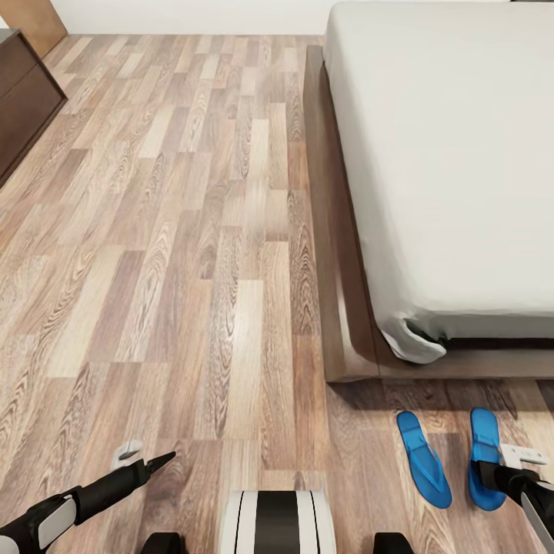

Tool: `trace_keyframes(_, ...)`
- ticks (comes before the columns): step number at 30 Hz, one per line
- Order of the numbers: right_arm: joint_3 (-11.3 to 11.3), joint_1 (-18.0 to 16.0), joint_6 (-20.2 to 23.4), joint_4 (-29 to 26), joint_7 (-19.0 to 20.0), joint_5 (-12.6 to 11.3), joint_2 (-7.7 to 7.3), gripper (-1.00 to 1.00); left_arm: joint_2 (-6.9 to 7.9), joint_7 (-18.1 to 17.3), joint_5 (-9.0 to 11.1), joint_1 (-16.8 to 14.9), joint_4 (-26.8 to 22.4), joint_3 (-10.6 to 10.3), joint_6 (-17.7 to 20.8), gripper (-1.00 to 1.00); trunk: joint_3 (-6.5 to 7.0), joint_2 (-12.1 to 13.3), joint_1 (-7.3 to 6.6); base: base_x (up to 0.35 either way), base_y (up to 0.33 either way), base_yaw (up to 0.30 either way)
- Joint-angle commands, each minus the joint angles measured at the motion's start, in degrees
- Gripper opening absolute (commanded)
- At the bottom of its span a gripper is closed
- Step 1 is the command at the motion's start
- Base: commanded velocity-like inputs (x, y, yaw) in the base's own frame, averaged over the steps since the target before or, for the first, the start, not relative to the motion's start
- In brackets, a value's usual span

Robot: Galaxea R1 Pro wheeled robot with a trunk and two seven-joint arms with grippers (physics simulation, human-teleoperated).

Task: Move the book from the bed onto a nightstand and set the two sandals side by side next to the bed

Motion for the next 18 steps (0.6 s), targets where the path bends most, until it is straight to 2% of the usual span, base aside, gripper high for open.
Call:
trace_keyframes(1,-0.14,-0.01,0.31,-0.08,0.19,-0.41,0.01,-1.00,0.04,-0.15,0.60,-0.02,-0.03,-0.28,0.60,1.00,-0.03,-0.01,-0.01,0.000,0.000,0.000)
trace_keyframes(4,-0.11,-0.01,-0.60,-0.06,0.19,-0.41,0.01,-1.00,0.04,-0.15,0.60,-0.02,-0.03,-0.28,0.60,1.00,-0.03,-0.01,-0.01,0.000,0.000,0.000)
trace_keyframes(8,-0.07,-0.01,-4.03,0.07,0.19,-0.41,0.01,-1.00,0.04,-0.15,0.60,-0.02,-0.03,-0.28,0.60,1.00,-0.03,-0.01,-0.01,0.000,0.000,0.000)
trace_keyframes(18,-0.06,0.04,-7.08,0.38,0.27,-0.49,0.01,-1.00,0.04,-0.15,0.60,-0.02,-0.03,-0.28,0.60,1.00,-0.03,-0.01,-0.01,0.000,0.000,0.000)
